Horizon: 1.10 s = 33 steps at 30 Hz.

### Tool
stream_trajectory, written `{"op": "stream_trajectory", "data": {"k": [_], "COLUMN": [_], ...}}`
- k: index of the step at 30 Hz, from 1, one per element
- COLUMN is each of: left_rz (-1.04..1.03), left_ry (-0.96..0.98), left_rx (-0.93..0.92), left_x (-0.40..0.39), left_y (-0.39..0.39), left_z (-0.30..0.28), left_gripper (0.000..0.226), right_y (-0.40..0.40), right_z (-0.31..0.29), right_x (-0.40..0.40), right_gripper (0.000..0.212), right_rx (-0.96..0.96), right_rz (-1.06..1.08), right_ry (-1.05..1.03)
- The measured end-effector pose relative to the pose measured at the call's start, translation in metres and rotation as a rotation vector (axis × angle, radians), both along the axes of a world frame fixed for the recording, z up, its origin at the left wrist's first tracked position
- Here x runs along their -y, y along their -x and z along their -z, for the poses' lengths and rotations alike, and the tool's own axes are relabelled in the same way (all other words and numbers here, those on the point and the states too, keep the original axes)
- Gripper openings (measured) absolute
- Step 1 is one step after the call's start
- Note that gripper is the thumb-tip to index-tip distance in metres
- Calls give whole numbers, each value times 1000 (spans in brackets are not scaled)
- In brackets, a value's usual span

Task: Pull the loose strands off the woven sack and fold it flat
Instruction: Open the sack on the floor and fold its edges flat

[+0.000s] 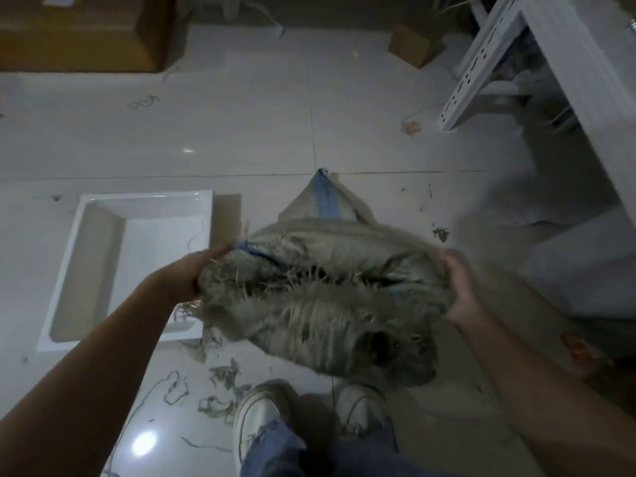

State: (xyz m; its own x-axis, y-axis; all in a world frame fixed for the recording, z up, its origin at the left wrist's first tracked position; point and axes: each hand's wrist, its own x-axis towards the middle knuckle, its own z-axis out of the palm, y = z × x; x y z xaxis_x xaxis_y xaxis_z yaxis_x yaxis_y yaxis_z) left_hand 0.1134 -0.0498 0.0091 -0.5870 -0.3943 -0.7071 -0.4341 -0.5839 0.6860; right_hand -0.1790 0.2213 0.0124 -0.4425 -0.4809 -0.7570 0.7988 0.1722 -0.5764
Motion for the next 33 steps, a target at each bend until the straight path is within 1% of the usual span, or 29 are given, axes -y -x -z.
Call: {"op": "stream_trajectory", "data": {"k": [1,2,3,4,5,6,7,8,9,10,11,12,13,15,16,17,18,19,20,21,23,24,26,27,28,29,31,33], "left_rz": [-19,-33,-45,-47,-28,21,104,198,335,515,701,894,1088,1346,1427,1493,1563,1647,1732,1768,1800,1771,1666,1668,1659,1650,1636,1614], "left_ry": [13,87,208,357,566,842,1157,1418,1567,1636,1695,1713,1711,1669,1640,1603,1541,1481,1478,1487,1484,1500,1630,1639,1652,1670,1685,1694], "left_rx": [170,358,488,518,524,527,504,378,217,81,14,37,95,175,223,275,352,409,402,372,321,296,195,206,209,205,173,144], "left_x": [-2,-6,-9,-15,-19,-26,-38,-53,-71,-87,-101,-110,-116,-121,-122,-123,-124,-124,-124,-124,-124,-125,-124,-123,-124,-125,-125,-122], "left_y": [1,2,5,12,13,15,15,16,19,21,24,27,29,36,40,40,39,38,34,28,20,16,4,-1,-5,-7,-16,-25], "left_z": [4,10,12,9,6,-1,-11,-18,-26,-26,-23,-16,-6,15,19,28,32,32,38,41,33,32,46,52,55,59,71,74], "left_gripper": [50,55,58,57,54,49,41,30,22,19,21,22,21,19,19,25,40,52,61,70,94,99,91,85,77,72,70,84], "right_y": [-6,-11,-13,-13,-11,-11,-16,-24,-37,-51,-69,-84,-97,-115,-120,-123,-123,-123,-122,-121,-120,-118,-113,-108,-103,-98,-89,-82], "right_z": [3,10,19,24,24,20,6,-6,-19,-29,-40,-41,-37,-20,-13,-9,-4,1,5,7,15,20,28,31,31,29,22,17], "right_x": [0,1,-2,-3,-5,-5,-3,0,3,7,13,18,22,32,35,36,35,32,29,25,14,9,1,-3,-5,-8,-16,-24], "right_gripper": [36,37,37,33,27,22,21,20,19,19,20,21,23,24,24,30,42,60,78,92,107,109,104,97,85,67,32,20], "right_rx": [6,-97,-290,-589,-924,-1225,-1464,-1590,-1645,-1630,-1556,-1467,-1397,-1339,-1311,-1273,-1218,-1159,-1117,-1127,-1228,-1276,-1368,-1411,-1460,-1564,-1818,-2010], "right_rz": [-81,-207,-300,-305,-249,-206,-214,-319,-499,-735,-1008,-1289,-1518,-1772,-1856,-1914,-1982,-2076,-2185,-2271,-2371,-2386,-2349,-2294,-2247,-2182,-1986,-1762], "right_ry": [-160,-341,-514,-626,-639,-566,-450,-314,-166,-43,10,-6,-56,-212,-279,-317,-347,-383,-435,-489,-554,-580,-576,-539,-459,-328,-7,282]}}
